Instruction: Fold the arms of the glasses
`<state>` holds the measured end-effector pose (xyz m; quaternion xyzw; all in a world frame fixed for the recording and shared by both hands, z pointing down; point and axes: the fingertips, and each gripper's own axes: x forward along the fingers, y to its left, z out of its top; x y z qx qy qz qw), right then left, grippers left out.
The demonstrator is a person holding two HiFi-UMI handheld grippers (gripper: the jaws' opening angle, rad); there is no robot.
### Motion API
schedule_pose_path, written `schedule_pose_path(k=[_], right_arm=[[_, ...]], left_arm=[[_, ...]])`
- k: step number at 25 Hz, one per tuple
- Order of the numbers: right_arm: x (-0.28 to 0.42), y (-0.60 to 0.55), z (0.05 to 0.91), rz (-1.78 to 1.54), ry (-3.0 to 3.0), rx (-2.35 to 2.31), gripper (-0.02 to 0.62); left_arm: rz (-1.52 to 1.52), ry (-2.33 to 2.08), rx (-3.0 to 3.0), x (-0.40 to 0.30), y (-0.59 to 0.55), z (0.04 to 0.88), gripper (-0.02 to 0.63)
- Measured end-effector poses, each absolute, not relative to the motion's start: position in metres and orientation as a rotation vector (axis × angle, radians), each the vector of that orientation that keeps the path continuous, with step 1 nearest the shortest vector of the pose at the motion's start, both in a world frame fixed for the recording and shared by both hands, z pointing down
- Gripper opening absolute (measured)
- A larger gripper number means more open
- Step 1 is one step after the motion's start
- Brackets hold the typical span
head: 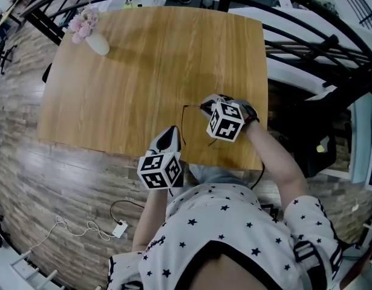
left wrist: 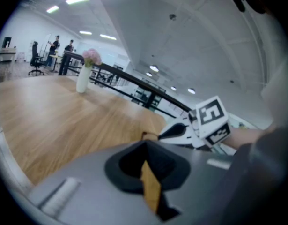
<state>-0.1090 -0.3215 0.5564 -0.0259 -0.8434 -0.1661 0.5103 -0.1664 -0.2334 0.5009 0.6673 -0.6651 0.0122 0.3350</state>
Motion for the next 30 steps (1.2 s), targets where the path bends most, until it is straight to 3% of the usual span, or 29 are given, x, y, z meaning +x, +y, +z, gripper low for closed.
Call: schedule_pose_path(k=[30], right_arm=[[-0.051,-0.237,0.493,-0.270,-2.216,0.384,0.021]], left_arm=[[0.010,-1.742,1.884,-0.128,-0.145,0.474,0.008]])
